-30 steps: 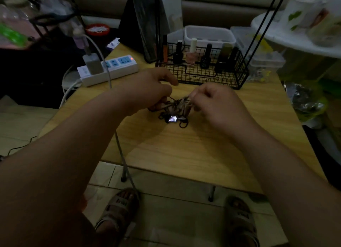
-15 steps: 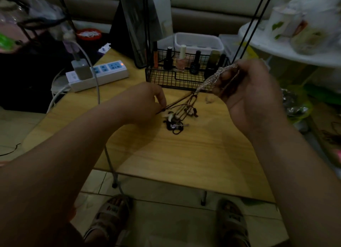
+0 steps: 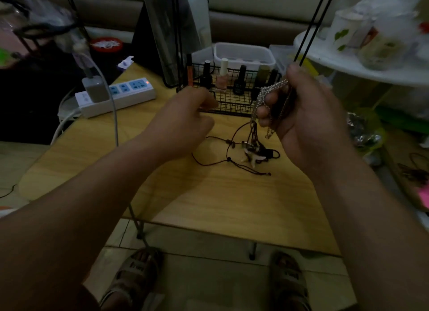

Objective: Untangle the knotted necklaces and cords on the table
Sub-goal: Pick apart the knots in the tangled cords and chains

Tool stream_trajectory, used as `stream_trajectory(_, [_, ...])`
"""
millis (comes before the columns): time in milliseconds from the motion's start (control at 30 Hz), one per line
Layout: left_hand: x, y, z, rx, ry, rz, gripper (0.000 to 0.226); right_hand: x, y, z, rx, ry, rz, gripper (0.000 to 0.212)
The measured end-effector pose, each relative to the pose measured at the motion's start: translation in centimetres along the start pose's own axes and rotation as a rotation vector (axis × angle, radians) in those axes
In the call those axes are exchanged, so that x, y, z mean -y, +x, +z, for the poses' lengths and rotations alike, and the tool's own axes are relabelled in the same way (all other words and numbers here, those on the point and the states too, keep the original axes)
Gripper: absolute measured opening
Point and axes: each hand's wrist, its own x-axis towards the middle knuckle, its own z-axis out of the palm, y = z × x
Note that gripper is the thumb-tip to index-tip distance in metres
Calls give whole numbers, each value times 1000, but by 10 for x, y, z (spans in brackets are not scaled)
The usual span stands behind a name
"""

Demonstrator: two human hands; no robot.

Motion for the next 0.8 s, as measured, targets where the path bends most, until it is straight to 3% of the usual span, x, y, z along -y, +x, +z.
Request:
stream_trajectory(67, [-15, -5, -1, 120, -237, 88, 35, -1, 1, 2, 29, 14, 2, 25])
stream_trajectory(167, [-27, -8, 4, 264, -323, 208, 20, -3, 3, 4, 39, 46, 15, 29])
stream_trajectory(267, [-24, -7, 5, 239, -370, 146, 8, -5, 5, 0, -13, -1, 11, 25])
stream_trajectory(500, [-12, -6, -9, 100, -355, 24, 22, -7, 9, -15, -319, -152, 34, 21])
stream_trajectory(667, [-5, -4, -13, 23, -473, -112, 23, -13, 10, -21, -279, -197, 86, 21])
stream_trajectory(800, [-7, 1, -14, -52, -773, -298, 22, -20, 12, -27, -247, -248, 116, 24])
